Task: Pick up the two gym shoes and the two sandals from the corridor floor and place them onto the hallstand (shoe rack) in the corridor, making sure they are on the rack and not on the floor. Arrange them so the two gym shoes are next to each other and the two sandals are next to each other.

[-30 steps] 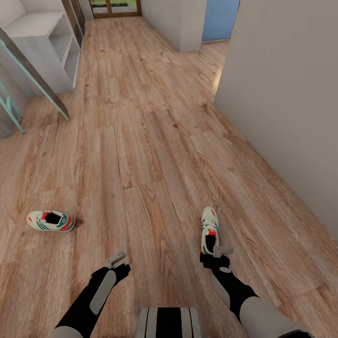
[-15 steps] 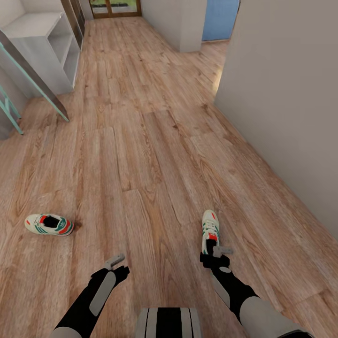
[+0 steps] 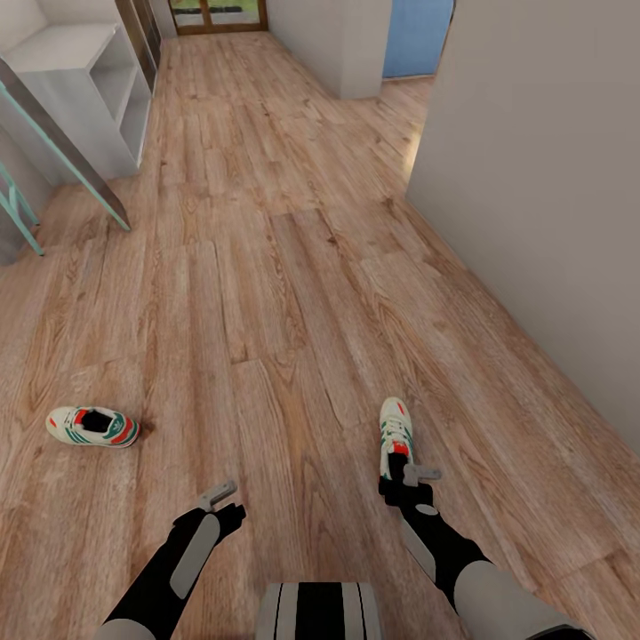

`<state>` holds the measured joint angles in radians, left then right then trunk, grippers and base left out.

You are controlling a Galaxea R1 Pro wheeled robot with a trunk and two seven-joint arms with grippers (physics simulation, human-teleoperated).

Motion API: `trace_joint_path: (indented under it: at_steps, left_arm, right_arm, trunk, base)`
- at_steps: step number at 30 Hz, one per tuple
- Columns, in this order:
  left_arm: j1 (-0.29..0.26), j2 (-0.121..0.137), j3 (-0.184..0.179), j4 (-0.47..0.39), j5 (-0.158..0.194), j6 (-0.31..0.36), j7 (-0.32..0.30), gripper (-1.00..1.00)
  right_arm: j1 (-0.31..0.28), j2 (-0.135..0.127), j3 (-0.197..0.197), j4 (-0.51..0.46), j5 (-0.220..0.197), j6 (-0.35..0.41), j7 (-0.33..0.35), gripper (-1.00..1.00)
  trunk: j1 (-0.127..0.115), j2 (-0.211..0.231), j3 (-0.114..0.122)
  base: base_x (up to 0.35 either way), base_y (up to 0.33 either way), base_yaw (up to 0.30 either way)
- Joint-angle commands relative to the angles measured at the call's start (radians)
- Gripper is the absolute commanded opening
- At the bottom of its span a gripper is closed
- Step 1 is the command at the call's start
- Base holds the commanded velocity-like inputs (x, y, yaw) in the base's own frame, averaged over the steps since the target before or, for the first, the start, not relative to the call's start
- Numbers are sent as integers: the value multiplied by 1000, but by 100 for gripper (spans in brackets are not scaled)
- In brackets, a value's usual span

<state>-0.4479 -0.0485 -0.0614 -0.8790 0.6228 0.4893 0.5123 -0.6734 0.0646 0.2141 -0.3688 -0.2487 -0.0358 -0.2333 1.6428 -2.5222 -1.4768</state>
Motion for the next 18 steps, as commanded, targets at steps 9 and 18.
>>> trace_joint_path:
  at_steps: [9,18]
  left_arm:
    - [0,-1,0,0,0,0,-2,100]
    - [0,-5,0,-3,1,-10,-5,100]
  right_arm:
    - [0,-1,-1,-2,-1,0,0,-100]
    - [1,-3,-2,-20,-2,0,0,-100]
  trunk:
    - [0,0,0]
    - [0,0,0]
  base:
    - [0,0,0]
    - [0,0,0]
